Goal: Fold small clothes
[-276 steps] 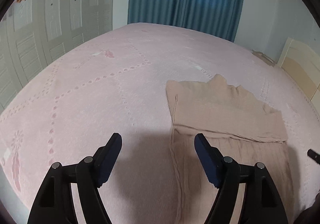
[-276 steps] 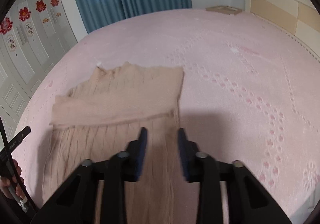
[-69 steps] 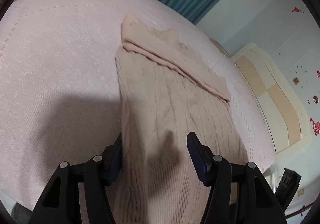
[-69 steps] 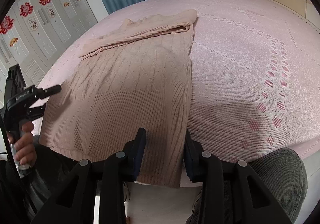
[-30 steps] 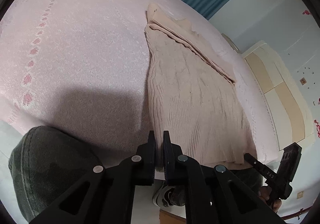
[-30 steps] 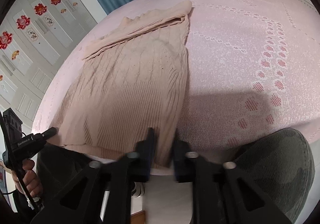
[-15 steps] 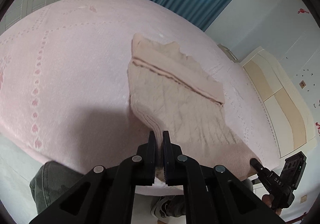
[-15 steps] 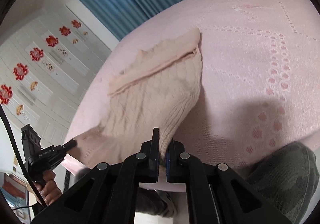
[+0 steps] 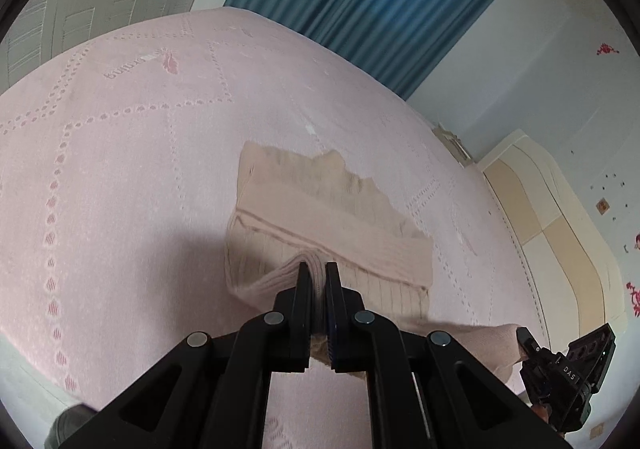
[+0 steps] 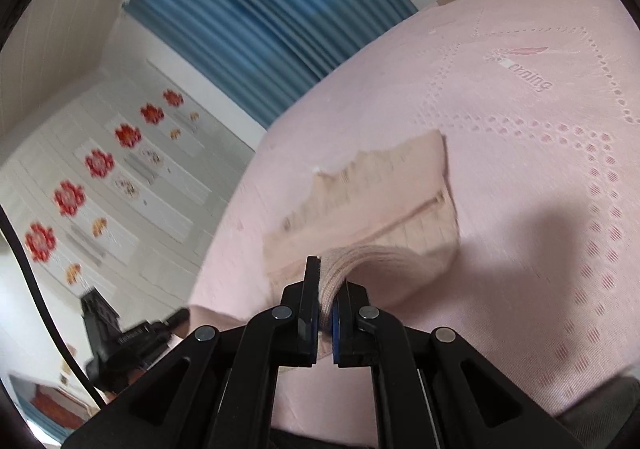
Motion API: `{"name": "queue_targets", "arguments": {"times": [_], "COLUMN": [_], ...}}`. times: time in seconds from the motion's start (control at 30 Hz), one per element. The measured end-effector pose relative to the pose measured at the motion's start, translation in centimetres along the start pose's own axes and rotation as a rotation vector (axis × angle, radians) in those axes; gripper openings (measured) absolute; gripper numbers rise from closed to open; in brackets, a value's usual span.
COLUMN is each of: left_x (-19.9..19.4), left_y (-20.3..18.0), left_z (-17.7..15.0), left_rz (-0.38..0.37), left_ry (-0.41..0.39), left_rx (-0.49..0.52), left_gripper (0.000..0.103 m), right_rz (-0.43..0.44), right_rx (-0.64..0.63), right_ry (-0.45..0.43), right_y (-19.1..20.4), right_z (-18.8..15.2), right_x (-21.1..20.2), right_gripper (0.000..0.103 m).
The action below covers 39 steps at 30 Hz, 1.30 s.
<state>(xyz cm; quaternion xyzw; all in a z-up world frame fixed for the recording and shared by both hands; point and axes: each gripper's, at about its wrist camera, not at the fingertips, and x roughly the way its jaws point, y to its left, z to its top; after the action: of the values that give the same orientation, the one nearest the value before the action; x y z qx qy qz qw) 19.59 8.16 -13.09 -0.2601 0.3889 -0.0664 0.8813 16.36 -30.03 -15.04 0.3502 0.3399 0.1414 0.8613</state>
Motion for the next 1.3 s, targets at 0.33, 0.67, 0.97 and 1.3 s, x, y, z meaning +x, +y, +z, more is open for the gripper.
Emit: {"name": "queue_targets", "arguments": {"times": [0.33, 0.67, 0.97, 1.3], "left_x": [7.2, 17.5, 22.5, 21.9], "left_y": [0.9, 1.2, 4.1, 3.5], "left_z": [6.0, 10.6, 11.0, 9.4], "left_rz": [-0.003, 0.020, -0.036, -0.027], "left_ry": [-0.019, 0.029, 0.107, 0.100], "left_rx": [-0.048, -0.051, -0.133, -0.064], "left_gripper": [0.006, 0.006, 0.042, 0.066], "right_rz": [-0.001, -0.070, -0.150, -0.235], "right_rx": [0.070, 0.055, 0.024, -0.108], "right_ry": [-0.003, 0.047, 0.112, 0.141], "right_y": [-2.1, -4.5, -8.3, -7.7], "right_z": [6.1, 11.6, 11.5, 10.0], "right_x": [7.9, 18.1, 23.5, 22.1], "right_gripper": [0.005, 0.005, 0.021, 0.026]}}
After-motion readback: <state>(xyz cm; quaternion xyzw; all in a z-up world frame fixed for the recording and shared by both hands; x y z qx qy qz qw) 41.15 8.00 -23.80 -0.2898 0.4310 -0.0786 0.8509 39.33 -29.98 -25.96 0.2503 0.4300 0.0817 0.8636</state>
